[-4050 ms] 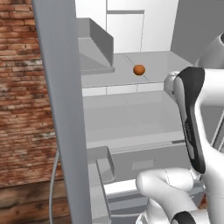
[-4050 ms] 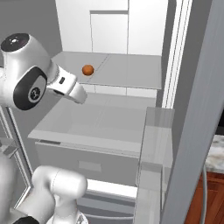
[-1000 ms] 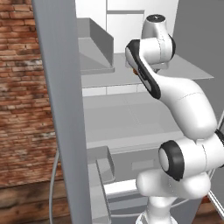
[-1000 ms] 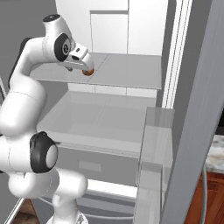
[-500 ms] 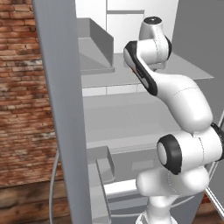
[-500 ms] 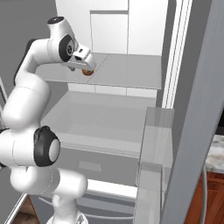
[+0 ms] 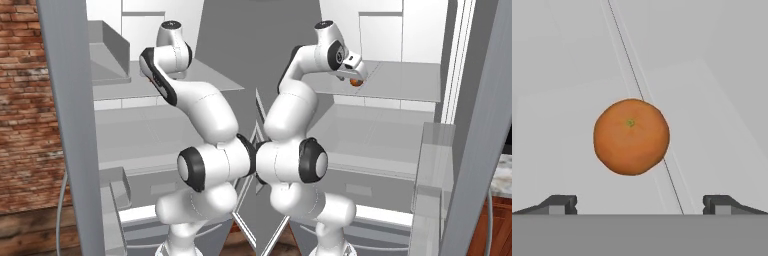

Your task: Pick the tangerine and apple from the fridge and place them inside the tupperware on the counter.

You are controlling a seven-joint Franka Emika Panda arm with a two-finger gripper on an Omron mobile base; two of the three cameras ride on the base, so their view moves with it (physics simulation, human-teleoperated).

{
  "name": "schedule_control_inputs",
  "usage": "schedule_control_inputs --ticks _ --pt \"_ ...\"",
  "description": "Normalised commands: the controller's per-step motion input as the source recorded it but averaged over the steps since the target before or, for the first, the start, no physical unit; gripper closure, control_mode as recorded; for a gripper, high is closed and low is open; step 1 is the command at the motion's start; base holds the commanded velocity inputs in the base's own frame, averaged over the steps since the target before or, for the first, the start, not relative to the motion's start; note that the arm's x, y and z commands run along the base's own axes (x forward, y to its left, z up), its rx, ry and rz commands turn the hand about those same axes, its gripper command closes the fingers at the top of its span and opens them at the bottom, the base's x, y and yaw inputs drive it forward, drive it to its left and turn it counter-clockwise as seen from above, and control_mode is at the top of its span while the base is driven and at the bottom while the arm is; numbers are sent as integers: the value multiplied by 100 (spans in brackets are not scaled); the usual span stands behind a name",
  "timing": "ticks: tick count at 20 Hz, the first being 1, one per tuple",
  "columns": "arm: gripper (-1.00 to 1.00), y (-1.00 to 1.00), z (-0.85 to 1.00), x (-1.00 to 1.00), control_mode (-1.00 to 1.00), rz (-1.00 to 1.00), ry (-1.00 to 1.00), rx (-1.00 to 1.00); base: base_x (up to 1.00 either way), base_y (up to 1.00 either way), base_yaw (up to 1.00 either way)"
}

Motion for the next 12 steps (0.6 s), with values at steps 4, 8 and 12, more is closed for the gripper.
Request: schedule_control_inputs --ticks 4,8,12 --pt "-100 0 -1 13 -100 0 0 0 0 0 0" --pt "-100 0 0 16 -100 0 0 0 0 0 0" --pt "-100 -3 -3 8 -100 0 0 0 0 0 0"
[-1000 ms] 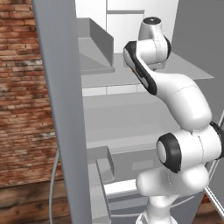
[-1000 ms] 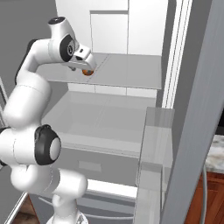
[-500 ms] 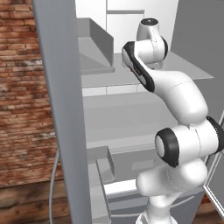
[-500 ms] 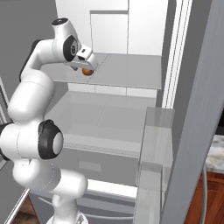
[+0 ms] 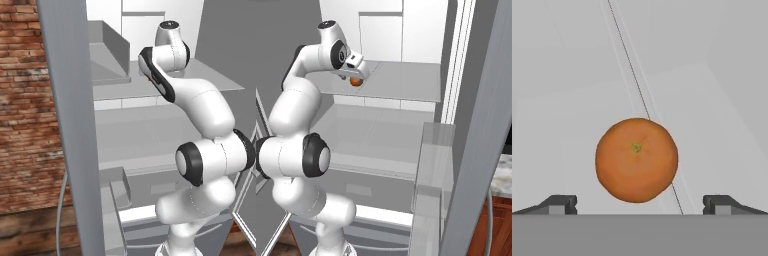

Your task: Pick the tangerine and apple from the fridge and place them inside the tupperware on the counter.

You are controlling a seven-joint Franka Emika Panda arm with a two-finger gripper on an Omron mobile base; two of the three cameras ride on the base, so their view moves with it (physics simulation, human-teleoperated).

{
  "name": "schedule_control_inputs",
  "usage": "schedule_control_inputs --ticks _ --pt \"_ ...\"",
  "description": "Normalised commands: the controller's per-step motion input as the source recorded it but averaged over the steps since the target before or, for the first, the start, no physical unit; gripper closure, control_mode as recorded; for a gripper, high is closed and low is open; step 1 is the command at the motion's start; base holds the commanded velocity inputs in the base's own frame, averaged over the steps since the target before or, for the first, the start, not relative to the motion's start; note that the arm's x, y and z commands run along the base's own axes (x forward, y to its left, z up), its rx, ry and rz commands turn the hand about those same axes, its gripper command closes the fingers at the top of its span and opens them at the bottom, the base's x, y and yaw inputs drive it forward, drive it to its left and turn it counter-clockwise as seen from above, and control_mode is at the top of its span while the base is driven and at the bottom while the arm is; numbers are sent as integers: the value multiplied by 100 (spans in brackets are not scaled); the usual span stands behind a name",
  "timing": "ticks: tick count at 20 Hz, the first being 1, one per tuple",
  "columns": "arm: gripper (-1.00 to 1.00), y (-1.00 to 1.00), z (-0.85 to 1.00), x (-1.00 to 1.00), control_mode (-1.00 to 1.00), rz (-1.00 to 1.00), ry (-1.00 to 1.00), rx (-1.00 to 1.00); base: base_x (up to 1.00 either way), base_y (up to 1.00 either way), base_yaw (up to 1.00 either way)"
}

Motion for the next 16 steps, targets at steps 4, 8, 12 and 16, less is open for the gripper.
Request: schedule_control_inputs --ticks 4,8,12,16 --pt "-100 -7 -6 0 -100 0 0 0 0 0 0" --pt "-100 -8 -8 1 -100 0 0 0 0 0 0" --pt "-100 -7 -8 0 -100 0 0 0 0 0 0" --pt "-100 -2 -8 5 -100 0 0 0 0 0 0"
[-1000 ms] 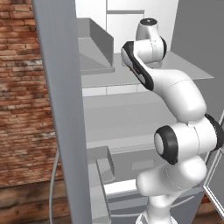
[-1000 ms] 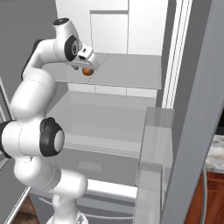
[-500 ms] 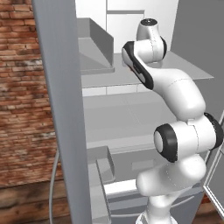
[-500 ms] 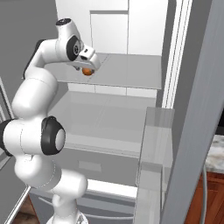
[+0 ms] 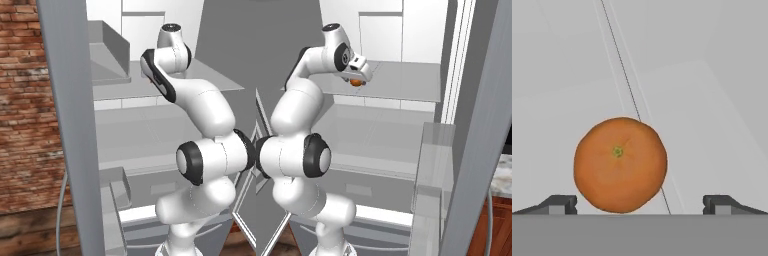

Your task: Pick the tangerine and apple from the fridge and place them inside the tupperware on the counter.

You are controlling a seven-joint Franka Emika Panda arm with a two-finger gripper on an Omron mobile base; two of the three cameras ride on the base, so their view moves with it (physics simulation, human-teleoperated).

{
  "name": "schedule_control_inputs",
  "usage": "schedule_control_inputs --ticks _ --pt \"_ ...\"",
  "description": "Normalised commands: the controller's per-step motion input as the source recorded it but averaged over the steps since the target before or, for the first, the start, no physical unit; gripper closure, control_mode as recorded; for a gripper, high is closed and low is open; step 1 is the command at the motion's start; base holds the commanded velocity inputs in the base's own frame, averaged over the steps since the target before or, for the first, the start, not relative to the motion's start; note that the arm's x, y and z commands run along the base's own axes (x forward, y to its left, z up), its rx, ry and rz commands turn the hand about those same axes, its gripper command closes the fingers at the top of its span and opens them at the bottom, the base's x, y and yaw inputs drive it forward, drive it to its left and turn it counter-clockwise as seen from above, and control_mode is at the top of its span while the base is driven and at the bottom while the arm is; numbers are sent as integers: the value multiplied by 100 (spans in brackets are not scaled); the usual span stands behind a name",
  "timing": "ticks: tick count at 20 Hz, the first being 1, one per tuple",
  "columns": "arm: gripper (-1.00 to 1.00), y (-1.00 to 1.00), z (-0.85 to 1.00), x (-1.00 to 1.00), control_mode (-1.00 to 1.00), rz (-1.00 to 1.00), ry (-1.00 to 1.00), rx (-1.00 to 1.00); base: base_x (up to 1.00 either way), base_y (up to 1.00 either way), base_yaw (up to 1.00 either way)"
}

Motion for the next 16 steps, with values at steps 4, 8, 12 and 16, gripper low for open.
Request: schedule_control_inputs --ticks 4,8,12,16 --pt "-100 0 -4 20 -100 0 0 0 0 0 0" --pt "-100 0 -1 26 -100 0 0 0 0 0 0" --pt "-100 0 0 28 -100 0 0 0 0 0 0" --pt "-100 0 -1 20 -100 0 0 0 0 0 0"
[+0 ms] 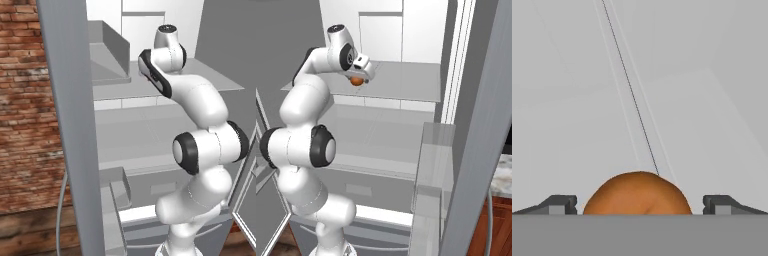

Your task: Pick the tangerine and apple from the fridge and place them inside the tupperware on the counter.

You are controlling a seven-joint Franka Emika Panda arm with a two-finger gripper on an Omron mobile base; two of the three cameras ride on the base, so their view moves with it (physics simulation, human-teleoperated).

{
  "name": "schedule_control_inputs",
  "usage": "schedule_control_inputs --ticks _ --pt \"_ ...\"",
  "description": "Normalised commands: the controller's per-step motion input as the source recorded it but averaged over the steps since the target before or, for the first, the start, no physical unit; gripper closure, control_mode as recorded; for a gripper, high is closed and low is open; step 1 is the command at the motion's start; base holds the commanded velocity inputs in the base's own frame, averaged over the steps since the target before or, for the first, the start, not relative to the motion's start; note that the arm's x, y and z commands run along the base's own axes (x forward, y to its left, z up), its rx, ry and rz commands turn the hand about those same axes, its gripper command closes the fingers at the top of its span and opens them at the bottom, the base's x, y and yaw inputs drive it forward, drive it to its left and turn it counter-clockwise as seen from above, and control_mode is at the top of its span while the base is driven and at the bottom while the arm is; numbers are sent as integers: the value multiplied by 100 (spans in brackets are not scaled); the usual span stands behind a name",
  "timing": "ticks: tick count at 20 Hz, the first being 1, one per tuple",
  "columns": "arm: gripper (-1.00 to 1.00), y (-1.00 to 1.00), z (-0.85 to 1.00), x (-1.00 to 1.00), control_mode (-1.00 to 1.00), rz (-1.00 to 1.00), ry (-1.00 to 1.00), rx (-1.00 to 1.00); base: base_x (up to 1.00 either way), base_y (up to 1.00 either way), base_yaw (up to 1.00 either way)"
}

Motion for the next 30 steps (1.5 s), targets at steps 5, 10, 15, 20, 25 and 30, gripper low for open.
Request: schedule_control_inputs --ticks 5,10,15,20,25,30 --pt "100 0 -15 0 -100 0 0 -2 0 0 0" --pt "100 1 -23 -14 -100 0 0 -6 0 0 0" --pt "100 0 -18 -23 -100 0 -1 0 0 0 0" --pt "100 0 -2 -52 -100 0 -20 0 0 0 0" --pt "100 -1 0 -93 -100 0 -37 0 0 0 0" --pt "100 -5 1 -100 -100 0 -20 7 0 0 0"
